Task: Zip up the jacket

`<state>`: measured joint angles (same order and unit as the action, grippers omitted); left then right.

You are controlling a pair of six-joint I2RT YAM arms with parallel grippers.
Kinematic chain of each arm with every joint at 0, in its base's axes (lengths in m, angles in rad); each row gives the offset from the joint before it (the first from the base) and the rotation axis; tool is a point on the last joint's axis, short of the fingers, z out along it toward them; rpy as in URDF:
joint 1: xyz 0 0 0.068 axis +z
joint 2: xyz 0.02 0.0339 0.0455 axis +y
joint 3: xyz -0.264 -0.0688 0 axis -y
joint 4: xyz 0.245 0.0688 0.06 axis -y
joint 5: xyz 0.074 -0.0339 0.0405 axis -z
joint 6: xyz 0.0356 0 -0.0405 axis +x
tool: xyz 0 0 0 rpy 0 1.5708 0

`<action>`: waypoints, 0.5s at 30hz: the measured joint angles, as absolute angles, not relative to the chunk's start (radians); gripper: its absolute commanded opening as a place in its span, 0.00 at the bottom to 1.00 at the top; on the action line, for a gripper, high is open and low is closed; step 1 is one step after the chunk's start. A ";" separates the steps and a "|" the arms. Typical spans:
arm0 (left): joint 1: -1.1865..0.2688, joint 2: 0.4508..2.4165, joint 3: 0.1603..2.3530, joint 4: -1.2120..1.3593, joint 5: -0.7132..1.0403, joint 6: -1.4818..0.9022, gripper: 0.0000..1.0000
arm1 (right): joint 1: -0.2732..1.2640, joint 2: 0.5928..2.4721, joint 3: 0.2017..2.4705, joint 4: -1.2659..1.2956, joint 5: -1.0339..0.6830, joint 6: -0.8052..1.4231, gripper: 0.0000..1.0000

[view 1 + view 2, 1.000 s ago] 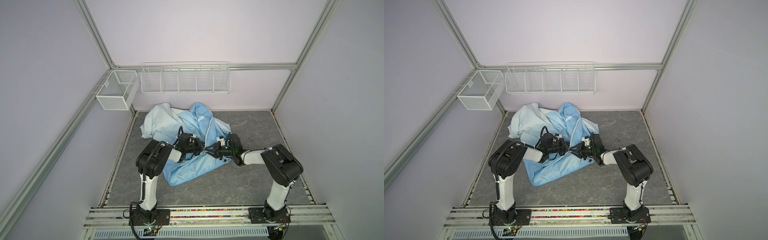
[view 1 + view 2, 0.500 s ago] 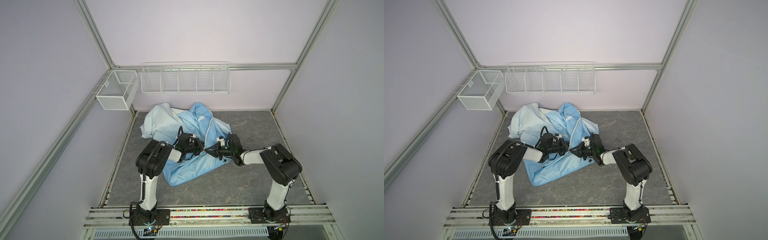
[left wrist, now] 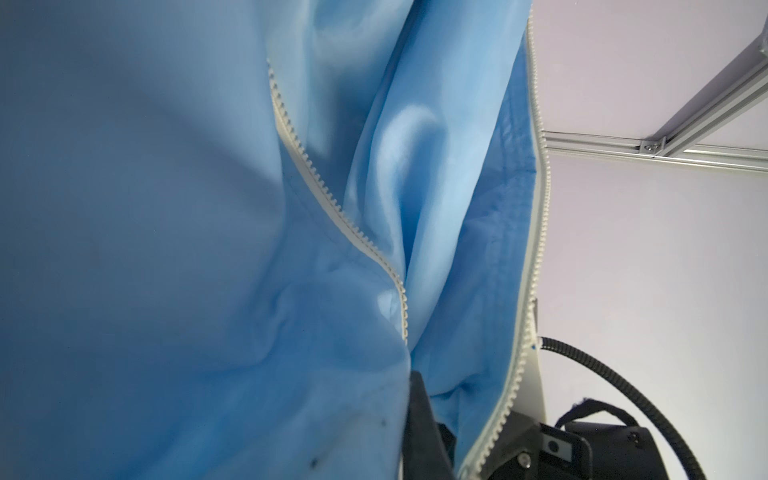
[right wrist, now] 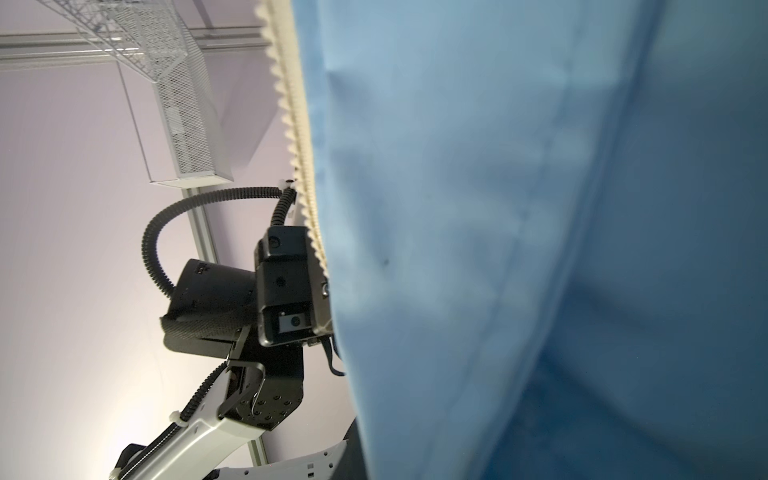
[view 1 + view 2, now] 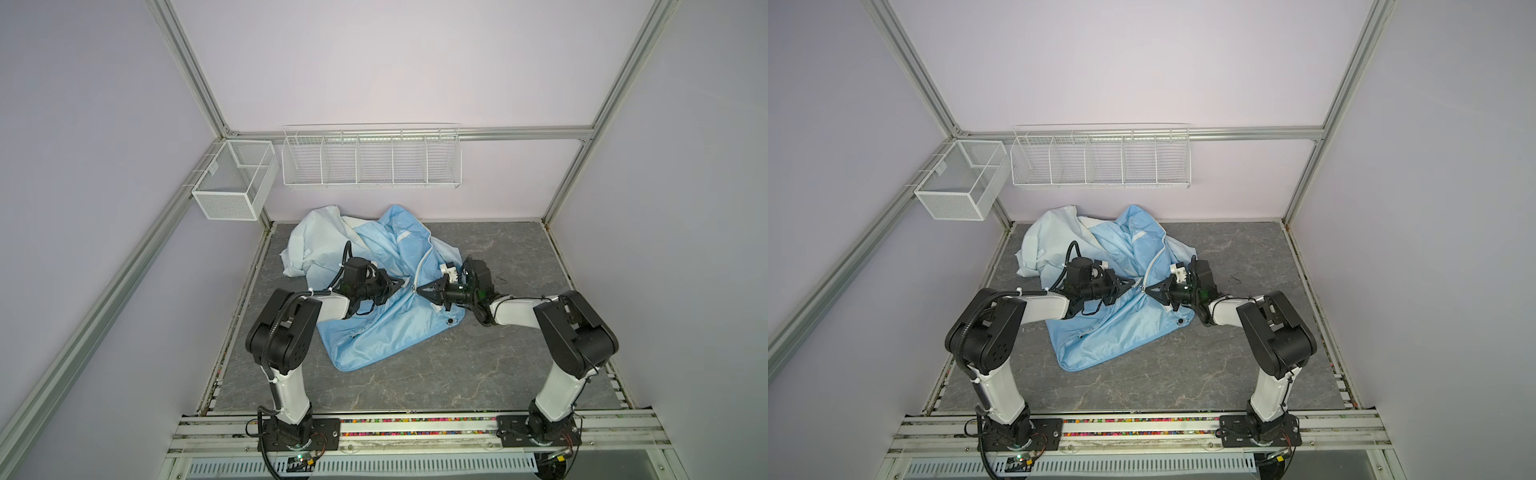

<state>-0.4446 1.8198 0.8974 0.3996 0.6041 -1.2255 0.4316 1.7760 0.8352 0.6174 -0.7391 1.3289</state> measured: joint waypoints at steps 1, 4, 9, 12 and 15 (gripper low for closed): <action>-0.443 1.805 0.898 0.373 0.599 -1.213 0.00 | 0.426 1.770 0.843 0.612 -0.745 1.322 0.07; -0.440 1.756 0.900 0.289 0.585 -1.177 0.00 | 0.415 1.760 0.878 0.583 -0.765 1.291 0.07; -0.432 1.672 0.939 0.180 0.572 -1.135 0.00 | 0.399 1.732 0.953 0.512 -0.798 1.221 0.07; -0.428 1.642 0.987 0.150 0.572 -1.124 0.00 | 0.387 1.713 0.997 0.476 -0.822 1.183 0.07; -0.427 1.622 1.025 0.139 0.572 -1.117 0.00 | 0.381 1.700 1.036 0.439 -0.844 1.150 0.07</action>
<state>-0.4274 1.6222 1.0252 0.1387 0.5716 -1.1172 0.3813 1.6997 1.0355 0.4393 -0.8440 1.1500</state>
